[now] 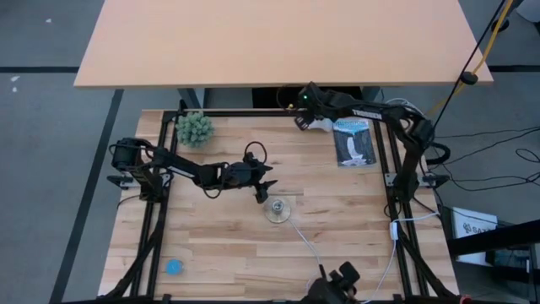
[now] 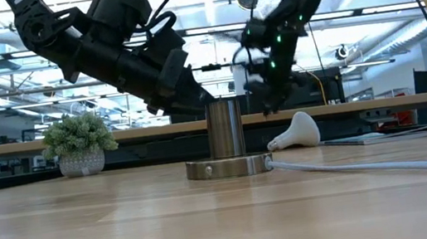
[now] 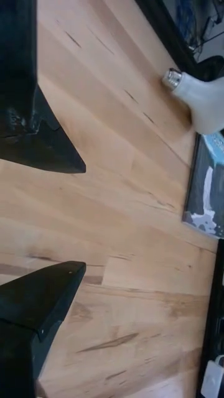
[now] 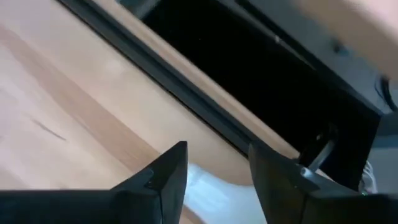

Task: Screw lightbulb
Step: Insert the white lightbulb into the desk lamp

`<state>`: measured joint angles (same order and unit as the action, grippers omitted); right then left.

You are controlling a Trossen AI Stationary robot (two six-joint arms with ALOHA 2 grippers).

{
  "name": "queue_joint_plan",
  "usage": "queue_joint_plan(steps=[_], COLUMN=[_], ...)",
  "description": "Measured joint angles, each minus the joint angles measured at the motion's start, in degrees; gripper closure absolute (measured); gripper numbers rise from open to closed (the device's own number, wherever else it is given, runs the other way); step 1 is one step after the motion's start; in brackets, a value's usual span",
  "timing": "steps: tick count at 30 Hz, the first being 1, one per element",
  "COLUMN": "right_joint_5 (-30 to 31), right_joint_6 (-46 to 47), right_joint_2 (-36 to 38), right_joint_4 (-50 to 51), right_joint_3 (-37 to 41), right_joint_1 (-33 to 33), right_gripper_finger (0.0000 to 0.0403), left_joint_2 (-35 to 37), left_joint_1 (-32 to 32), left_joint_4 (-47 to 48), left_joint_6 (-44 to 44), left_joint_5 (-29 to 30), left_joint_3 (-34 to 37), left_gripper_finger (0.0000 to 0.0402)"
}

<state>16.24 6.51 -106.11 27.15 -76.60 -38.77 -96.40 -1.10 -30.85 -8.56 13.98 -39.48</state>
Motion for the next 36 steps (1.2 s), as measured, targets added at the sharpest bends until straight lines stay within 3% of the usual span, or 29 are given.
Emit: queue_joint_plan(steps=[5, 11, 15, 27, 36], right_joint_5=[-0.51, -17.09, -21.67, -21.94, -20.73], right_joint_6=[-4.93, -9.7, -7.79, -6.84, -6.35], right_joint_2=[-3.99, -3.94, -0.77, 13.96, 13.6], right_joint_4=[4.41, 20.0, 29.25, 32.48, 33.11], right_joint_3=[0.02, -0.14, 0.28, 0.09, 0.09], right_joint_1=[-1.46, -1.68, -0.34, 6.32, 10.13], right_gripper_finger=[0.0246, 0.0263, 0.0269, 0.0271, 0.027], left_joint_2=[0.0, 0.0, 0.0, 0.0, 0.0], left_joint_1=[0.0, 0.0, 0.0, 0.0, 0.15], left_joint_4=[0.32, 0.77, 0.77, 0.63, 0.55], left_joint_6=[0.0, -0.04, -0.44, -1.88, -2.08], left_joint_5=[0.02, 0.02, 0.02, 0.02, 0.0], left_joint_3=[0.0, 0.0, 0.0, 0.0, 0.0], left_gripper_finger=[0.0154, 0.0154, 0.0154, 0.0154, 0.0154])
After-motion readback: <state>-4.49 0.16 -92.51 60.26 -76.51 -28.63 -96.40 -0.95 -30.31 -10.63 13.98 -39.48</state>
